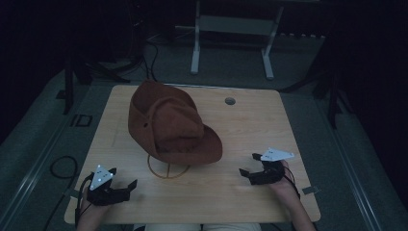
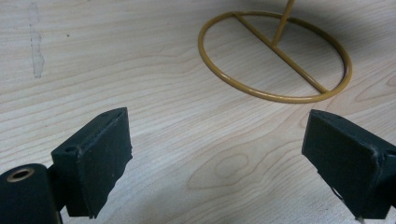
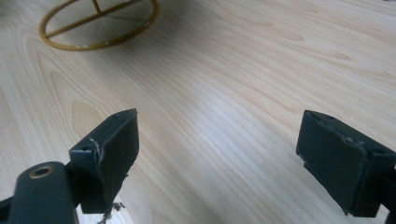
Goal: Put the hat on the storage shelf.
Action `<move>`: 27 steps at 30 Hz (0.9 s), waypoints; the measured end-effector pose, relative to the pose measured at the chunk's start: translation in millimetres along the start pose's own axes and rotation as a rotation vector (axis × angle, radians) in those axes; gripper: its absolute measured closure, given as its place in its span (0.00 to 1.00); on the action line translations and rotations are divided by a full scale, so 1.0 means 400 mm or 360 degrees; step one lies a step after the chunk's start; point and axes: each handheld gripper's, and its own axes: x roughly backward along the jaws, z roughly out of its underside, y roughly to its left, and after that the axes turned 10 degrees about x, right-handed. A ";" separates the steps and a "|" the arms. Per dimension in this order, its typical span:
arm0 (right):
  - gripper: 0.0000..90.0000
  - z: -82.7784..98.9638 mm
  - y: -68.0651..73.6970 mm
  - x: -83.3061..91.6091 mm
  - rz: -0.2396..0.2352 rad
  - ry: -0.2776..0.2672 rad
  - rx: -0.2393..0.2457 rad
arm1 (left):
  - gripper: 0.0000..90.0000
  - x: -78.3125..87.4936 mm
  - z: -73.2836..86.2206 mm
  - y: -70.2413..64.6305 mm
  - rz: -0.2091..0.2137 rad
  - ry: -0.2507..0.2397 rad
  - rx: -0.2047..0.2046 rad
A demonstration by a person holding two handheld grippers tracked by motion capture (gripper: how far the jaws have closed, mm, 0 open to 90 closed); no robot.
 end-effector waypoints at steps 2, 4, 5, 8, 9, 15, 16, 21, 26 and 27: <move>0.15 0.014 0.001 0.008 0.0007 -0.0001 -0.0005 | 0.10 -0.002 0.002 0.000 -0.0016 0.0003 -0.0002; 0.15 0.026 0.002 0.018 0.0027 -0.0001 -0.0008 | 0.10 -0.002 0.002 0.000 -0.0023 0.0001 0.0000; 0.15 0.031 0.003 0.024 0.0038 -0.0005 -0.0010 | 0.10 -0.002 0.002 0.001 -0.0028 0.0004 -0.0004; 0.14 0.041 0.005 0.037 0.0053 -0.0007 -0.0019 | 0.10 -0.002 0.002 0.001 -0.0018 0.0002 0.0000; 0.14 0.051 0.005 0.048 0.0075 0.0000 -0.0017 | 0.10 -0.003 0.003 0.002 -0.0022 0.0005 -0.0004; 0.14 0.078 0.000 0.074 0.0136 0.0012 -0.0042 | 0.10 0.000 0.002 0.003 -0.0032 -0.0012 0.0014; 0.14 0.081 0.000 0.077 0.0148 0.0014 -0.0039 | 0.10 0.000 0.002 0.004 -0.0038 -0.0011 0.0014; 0.14 0.096 0.000 0.088 0.0191 0.0034 -0.0028 | 0.10 0.002 0.002 0.006 -0.0051 -0.0025 0.0028; 0.14 0.104 -0.005 0.093 0.0207 0.0033 -0.0023 | 0.10 0.002 0.004 0.005 -0.0047 -0.0020 0.0020; 0.14 0.105 -0.006 0.093 0.0206 0.0033 -0.0026 | 0.10 0.002 0.004 0.004 -0.0051 -0.0017 0.0015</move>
